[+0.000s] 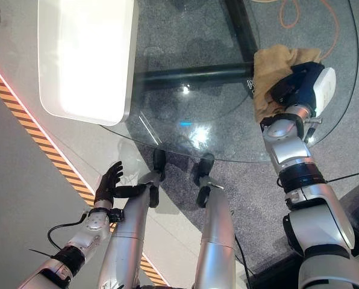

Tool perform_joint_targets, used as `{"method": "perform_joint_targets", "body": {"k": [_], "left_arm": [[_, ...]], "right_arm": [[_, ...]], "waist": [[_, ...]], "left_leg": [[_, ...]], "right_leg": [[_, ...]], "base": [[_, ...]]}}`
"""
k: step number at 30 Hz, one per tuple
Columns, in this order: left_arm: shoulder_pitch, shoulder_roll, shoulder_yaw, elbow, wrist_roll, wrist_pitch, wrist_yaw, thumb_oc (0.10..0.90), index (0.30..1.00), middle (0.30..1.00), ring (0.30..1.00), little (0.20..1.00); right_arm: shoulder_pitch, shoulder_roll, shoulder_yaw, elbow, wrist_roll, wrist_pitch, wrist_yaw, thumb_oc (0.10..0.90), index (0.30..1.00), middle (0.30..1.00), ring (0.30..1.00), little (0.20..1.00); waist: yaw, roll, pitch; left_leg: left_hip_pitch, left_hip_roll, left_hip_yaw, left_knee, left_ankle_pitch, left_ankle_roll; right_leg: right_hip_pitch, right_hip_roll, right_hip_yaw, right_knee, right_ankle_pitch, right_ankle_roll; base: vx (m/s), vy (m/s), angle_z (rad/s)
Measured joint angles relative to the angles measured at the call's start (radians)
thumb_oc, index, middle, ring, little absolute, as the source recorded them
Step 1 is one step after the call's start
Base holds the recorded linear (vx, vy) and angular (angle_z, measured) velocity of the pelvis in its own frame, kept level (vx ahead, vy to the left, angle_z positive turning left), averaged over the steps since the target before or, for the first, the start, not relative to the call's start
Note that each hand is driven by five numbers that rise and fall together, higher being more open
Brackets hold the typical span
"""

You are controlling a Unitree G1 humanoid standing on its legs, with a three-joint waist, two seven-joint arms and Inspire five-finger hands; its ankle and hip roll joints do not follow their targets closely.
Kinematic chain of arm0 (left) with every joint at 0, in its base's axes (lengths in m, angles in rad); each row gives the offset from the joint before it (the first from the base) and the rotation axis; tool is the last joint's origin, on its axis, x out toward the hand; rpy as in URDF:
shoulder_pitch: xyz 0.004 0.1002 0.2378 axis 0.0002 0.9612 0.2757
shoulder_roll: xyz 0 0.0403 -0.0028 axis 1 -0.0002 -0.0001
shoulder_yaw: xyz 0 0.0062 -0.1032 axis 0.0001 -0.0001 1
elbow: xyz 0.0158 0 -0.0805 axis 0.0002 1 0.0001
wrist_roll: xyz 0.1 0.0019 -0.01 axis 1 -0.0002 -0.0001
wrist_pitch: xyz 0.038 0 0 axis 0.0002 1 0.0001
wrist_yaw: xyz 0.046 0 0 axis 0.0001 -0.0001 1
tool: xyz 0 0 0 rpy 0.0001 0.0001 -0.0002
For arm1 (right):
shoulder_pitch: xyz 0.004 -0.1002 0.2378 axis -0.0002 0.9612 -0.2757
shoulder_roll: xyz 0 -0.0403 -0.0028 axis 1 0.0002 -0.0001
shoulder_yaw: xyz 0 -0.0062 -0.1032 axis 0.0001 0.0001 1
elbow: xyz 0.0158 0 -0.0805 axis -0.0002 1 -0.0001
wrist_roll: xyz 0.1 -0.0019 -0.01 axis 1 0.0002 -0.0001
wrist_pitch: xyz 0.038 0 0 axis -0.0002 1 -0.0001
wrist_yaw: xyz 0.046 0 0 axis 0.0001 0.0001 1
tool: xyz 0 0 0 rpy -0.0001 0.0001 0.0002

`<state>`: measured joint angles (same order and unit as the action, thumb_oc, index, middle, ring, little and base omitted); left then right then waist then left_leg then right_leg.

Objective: Wipe the table with a cloth and put it in the basket.

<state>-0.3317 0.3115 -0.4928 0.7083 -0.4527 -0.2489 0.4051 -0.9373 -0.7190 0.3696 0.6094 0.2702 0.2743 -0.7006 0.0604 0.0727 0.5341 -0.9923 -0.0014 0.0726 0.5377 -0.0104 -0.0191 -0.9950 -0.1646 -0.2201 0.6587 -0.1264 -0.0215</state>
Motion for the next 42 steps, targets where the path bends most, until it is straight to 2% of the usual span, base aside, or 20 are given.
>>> {"method": "perform_joint_targets", "body": {"k": [9, 17, 24, 28, 32, 35, 39, 42], "left_arm": [[0.001, -0.023, -0.002, 0.0, 0.006, 0.012, 0.0, 0.8, 0.9, 0.9, 0.9, 0.9], [0.002, -0.039, -0.006, 0.001, 0.011, 0.028, 0.0, 0.8, 0.9, 0.9, 0.9, 0.9], [0.002, -0.053, -0.006, 0.0, 0.021, 0.031, 0.002, 0.8, 0.9, 0.9, 0.9, 0.9], [0.005, -0.063, -0.008, 0.001, 0.024, 0.04, 0.003, 0.8, 0.9, 0.9, 0.9, 0.9], [0.017, -0.088, -0.009, 0.001, 0.026, 0.045, 0.006, 0.8, 0.9, 0.9, 0.9, 0.9], [0.026, -0.094, -0.01, 0.0, 0.028, 0.046, 0.008, 0.8, 0.9, 0.9, 0.9, 0.9], [0.026, -0.096, -0.016, -0.004, 0.032, 0.047, 0.013, 0.8, 0.9, 0.9, 0.9, 0.9], [0.026, -0.097, -0.047, -0.014, 0.032, 0.056, 0.015, 0.8, 0.9, 0.9, 0.9, 0.9]], "right_arm": [[0.0, 0.052, 0.007, -0.051, -0.03, 0.036, 0.022, 0.1, 0.3, 0.3, 0.3, 0.2], [0.003, 0.061, 0.013, -0.058, -0.039, 0.056, 0.025, 0.1, 0.3, 0.3, 0.3, 0.2], [0.003, 0.061, 0.029, -0.071, -0.098, 0.065, 0.071, 0.1, 0.3, 0.3, 0.3, 0.2], [0.004, 0.059, 0.035, -0.083, -0.138, 0.065, 0.128, 0.1, 0.3, 0.3, 0.3, 0.2], [0.008, 0.058, 0.057, -0.093, -0.163, 0.064, 0.167, 0.1, 0.3, 0.3, 0.3, 0.2], [0.012, 0.056, 0.084, -0.12, -0.184, 0.064, 0.251, 0.1, 0.3, 0.3, 0.3, 0.2], [0.013, 0.056, 0.183, -0.202, -0.185, 0.054, 0.358, 0.1, 0.3, 0.3, 0.3, 0.2], [0.011, 0.082, 0.255, -0.23, -0.181, 0.021, 0.433, 0.1, 0.3, 0.3, 0.3, 0.2]], "waist": [[0.001, 0.003, -0.002], [0.01, 0.008, -0.005], [0.01, 0.013, -0.008], [0.01, 0.025, -0.017], [0.01, 0.05, -0.039], [0.01, 0.058, -0.054], [0.018, 0.062, -0.057], [0.038, 0.08, -0.068]], "left_leg": [[0.019, 0.011, -0.011, -0.024, 0.005, -0.015], [0.034, 0.014, -0.022, -0.041, 0.017, -0.027], [0.033, 0.019, -0.033, -0.048, 0.019, -0.035], [0.032, 0.026, -0.033, -0.048, 0.02, -0.036], [0.031, 0.031, -0.033, -0.05, 0.022, -0.039], [0.031, 0.035, -0.033, -0.051, 0.023, -0.041], [0.03, 0.038, -0.037, -0.052, 0.025, -0.045], [0.023, 0.032, -0.054, -0.055, 0.029, -0.048]], "right_leg": [[0.017, 0.007, -0.02, -0.016, -0.007, -0.003], [0.029, 0.011, -0.03, -0.018, -0.014, -0.012], [0.03, 0.014, -0.044, -0.017, -0.02, -0.021], [0.03, 0.02, -0.046, -0.02, -0.02, -0.02], [0.029, 0.025, -0.05, -0.023, -0.021, -0.02], [0.029, 0.028, -0.052, -0.024, -0.022, -0.021], [0.029, 0.029, -0.059, -0.024, -0.025, -0.025], [0.029, 0.024, -0.076, -0.021, -0.031, -0.028]], "base": [[0.0, 0.002, 0.01], [0.0, 0.0, 0.02], [0.0, -0.004, 0.02], [0.0, 0.0, -0.01], [0.0, 0.0, 0.0], [0.0, -0.003, -0.01], [0.0, -0.006, 0.03], [0.0, -0.01, 0.14]]}}
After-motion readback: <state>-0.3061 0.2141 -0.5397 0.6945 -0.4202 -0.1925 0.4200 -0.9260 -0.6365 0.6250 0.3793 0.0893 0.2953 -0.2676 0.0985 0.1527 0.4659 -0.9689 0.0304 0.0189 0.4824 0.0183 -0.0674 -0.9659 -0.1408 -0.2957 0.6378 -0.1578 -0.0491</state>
